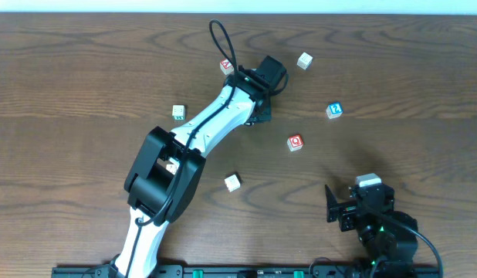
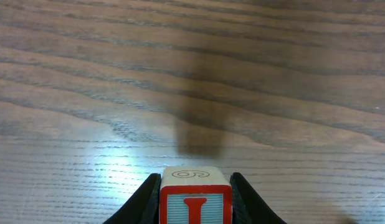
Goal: Spell out Ai2
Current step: 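Lower the I block onto the table and open the left gripper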
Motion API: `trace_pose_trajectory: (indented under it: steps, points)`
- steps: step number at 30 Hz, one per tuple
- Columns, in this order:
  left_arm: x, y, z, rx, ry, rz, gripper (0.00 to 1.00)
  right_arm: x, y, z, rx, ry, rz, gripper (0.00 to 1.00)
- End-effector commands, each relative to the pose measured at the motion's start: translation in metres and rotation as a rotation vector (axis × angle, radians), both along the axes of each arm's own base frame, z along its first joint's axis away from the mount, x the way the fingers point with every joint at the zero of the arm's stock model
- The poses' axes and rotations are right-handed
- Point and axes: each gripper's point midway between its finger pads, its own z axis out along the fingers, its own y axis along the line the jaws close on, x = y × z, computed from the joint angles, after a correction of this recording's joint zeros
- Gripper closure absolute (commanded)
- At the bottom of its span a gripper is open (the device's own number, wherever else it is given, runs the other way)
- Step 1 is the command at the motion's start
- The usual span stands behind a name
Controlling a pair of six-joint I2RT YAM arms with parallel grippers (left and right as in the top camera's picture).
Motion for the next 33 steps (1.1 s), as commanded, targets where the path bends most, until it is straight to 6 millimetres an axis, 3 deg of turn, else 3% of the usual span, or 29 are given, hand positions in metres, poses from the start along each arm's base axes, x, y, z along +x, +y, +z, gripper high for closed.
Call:
trace_pose_trajectory:
  steps: [1,23,33]
  points:
    - [-0.004,0.007,-0.013,0.029,0.025,0.021,0.94,0.000,0.001,-0.002,-0.004,0.001,0.008,0.01]
    - [-0.015,0.017,-0.015,0.035,0.004,-0.002,0.94,0.000,0.001,-0.002,-0.004,0.001,0.008,0.01]
    - [-0.006,0.015,-0.008,0.007,-0.050,-0.018,0.94,0.000,0.001,-0.002,-0.004,0.001,0.008,0.01]
